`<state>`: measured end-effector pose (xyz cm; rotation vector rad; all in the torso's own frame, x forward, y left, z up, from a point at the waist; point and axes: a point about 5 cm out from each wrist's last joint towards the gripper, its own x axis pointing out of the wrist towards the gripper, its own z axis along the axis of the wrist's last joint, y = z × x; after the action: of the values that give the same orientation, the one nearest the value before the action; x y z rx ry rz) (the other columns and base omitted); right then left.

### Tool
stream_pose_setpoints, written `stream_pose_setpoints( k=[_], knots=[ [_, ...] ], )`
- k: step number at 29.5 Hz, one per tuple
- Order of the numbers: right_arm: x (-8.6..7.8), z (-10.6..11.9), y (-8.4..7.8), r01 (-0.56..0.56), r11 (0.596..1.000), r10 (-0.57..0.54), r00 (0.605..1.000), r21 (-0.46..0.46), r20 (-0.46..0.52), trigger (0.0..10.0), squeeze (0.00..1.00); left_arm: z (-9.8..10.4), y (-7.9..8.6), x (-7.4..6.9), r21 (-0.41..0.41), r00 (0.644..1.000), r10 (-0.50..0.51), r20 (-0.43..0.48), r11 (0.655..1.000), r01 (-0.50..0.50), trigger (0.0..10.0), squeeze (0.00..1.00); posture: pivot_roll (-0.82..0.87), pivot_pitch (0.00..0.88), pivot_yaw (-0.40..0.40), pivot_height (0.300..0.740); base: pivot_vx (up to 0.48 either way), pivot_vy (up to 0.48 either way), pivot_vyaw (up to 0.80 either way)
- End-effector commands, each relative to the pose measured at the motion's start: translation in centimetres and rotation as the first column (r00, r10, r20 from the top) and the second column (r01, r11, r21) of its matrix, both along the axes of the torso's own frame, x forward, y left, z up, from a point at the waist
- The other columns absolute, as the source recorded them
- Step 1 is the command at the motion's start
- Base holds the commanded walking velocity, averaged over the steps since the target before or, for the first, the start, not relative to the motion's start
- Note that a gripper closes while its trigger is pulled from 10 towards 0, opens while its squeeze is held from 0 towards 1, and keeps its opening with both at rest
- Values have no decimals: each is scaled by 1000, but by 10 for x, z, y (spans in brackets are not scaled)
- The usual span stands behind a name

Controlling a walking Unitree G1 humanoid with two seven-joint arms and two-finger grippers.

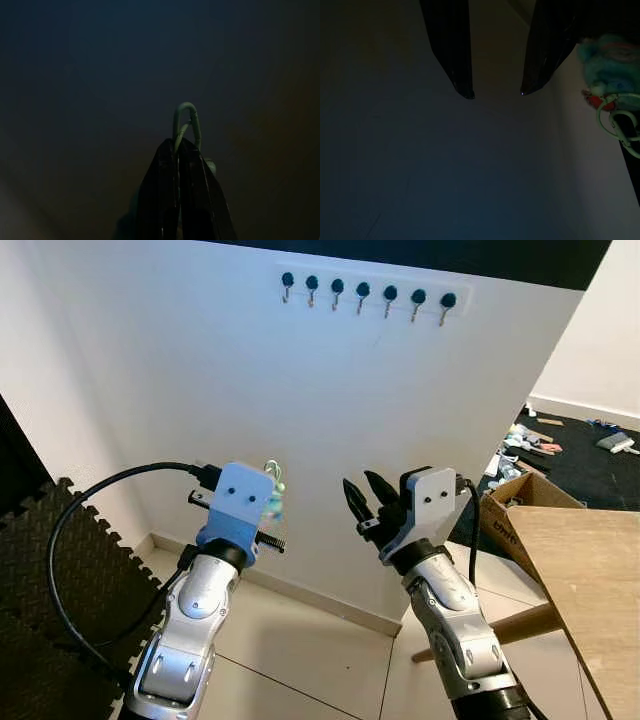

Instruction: Hang keys on a hook

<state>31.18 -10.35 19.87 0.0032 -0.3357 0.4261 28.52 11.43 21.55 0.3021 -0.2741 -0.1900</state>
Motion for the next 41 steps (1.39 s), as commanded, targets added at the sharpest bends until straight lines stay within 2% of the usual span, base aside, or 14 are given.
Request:
stream_pose_setpoints(
  k=[1, 5, 12, 14, 19, 22, 25, 28, 33, 41],
  knots=[
    [0, -2, 0, -2, 1000, 2, 1000, -1, -6, 10000, 0, -3, 2, -1, 7, 1000, 10, -5, 1000, -10, 10000, 0, 141, 142, -42, 740, 0, 0, 0],
    [-1, -2, 0, 0, 1000, 0, 1000, 2, -4, 10000, 0, 1, 3, 0, 4, 1000, 14, 12, 1000, -14, 10000, 0, 139, 146, -42, 740, 0, 0, 0],
    [0, 0, 0, 5, 1000, -6, 1000, 10, 3, 10000, 0, 14, 16, 11, 3, 997, 42, 64, 999, -43, 10000, 0, 139, 146, -42, 740, 0, 0, 0],
    [1, 2, -3, 21, 999, -21, 1000, 44, 4, 10000, 0, 22, 15, 18, 32, 994, 42, 102, 998, -45, 10000, 0, 134, 149, -46, 740, 0, 0, 0],
    [3, 4, -9, 49, 993, -48, 999, 105, -10, 10000, 0, 29, 12, 25, 31, 991, 40, 131, 999, -45, 10000, 0, 128, 151, -48, 740, 0, 0, 0],
    [5, 7, -19, 73, 996, -74, 997, 53, 16, 10000, 0, 44, 6, 42, -38, 990, 12, 137, 999, -7, 10000, 0, 93, 171, -42, 740, 0, 0, 0],
    [5, 11, -21, 78, 997, -79, 996, 14, 44, 10000, 0, 52, 3, 51, -70, 991, -11, 136, 997, 21, 10000, 0, 74, 178, -34, 740, 0, 0, 0],
    [7, 24, -27, 104, 994, -107, 991, 36, 86, 10000, 0, 69, -3, 63, -116, 988, -47, 149, 991, 64, 10000, 0, 45, 189, -21, 740, 0, 0, 0],
    [5, 34, -35, 130, 990, -136, 984, 59, 115, 10000, 0, 76, -3, 65, -113, 983, -65, 171, 990, 85, 10000, 0, 25, 191, -16, 740, 0, 0, 0],
    [4, 32, -43, 153, 987, -158, 981, 50, 114, 10000, 0, 62, 3, 47, -107, 978, -69, 195, 990, 91, 10000, 0, 36, 171, -32, 740, 0, 0, 0]
  ],
)
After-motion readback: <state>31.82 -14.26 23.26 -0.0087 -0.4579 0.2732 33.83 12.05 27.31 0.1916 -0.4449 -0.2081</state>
